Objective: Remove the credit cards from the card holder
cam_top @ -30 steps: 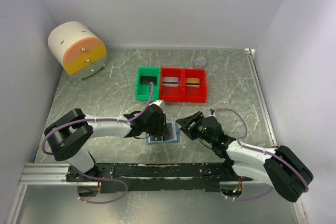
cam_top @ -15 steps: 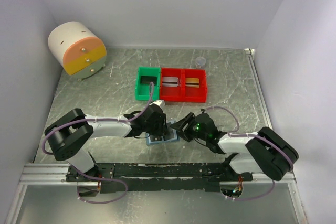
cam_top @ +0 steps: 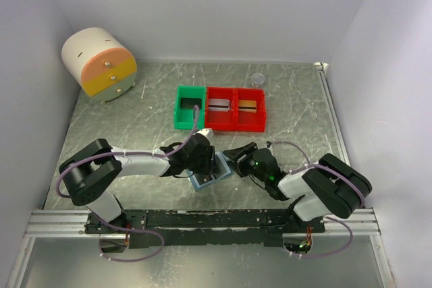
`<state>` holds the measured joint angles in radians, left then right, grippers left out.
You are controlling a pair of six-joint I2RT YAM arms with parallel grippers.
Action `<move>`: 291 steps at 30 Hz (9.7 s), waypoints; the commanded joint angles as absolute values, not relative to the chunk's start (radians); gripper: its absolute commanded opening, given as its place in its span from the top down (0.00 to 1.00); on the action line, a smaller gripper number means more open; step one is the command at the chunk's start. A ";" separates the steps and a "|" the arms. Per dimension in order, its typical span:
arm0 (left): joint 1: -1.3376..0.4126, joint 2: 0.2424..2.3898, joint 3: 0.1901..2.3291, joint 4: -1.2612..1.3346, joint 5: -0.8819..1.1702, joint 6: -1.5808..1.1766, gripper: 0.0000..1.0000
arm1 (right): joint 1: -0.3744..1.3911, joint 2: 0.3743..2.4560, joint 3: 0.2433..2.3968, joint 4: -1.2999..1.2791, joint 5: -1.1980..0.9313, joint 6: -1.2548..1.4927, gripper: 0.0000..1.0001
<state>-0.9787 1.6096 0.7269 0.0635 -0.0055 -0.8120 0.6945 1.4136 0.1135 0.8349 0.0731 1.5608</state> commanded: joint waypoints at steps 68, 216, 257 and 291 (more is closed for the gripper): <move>-0.948 1.468 0.550 0.240 0.028 -0.838 0.43 | 0.766 1.201 0.300 0.069 -0.098 0.931 0.74; -0.926 0.926 0.510 -0.268 -0.326 -0.840 0.93 | 0.754 1.338 0.456 0.002 -0.034 0.953 0.43; -0.915 0.692 0.307 0.229 -0.025 -1.058 0.93 | 0.661 1.175 0.580 0.302 -0.413 0.706 0.24; -0.742 0.923 0.167 0.896 0.371 -1.191 0.93 | 0.581 1.404 0.430 1.044 -0.810 1.096 0.68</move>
<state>-0.7475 0.9161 0.1558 0.7723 0.2901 -1.1904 0.5869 1.3838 0.4427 0.9363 -0.7830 1.0431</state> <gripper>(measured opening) 0.076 0.326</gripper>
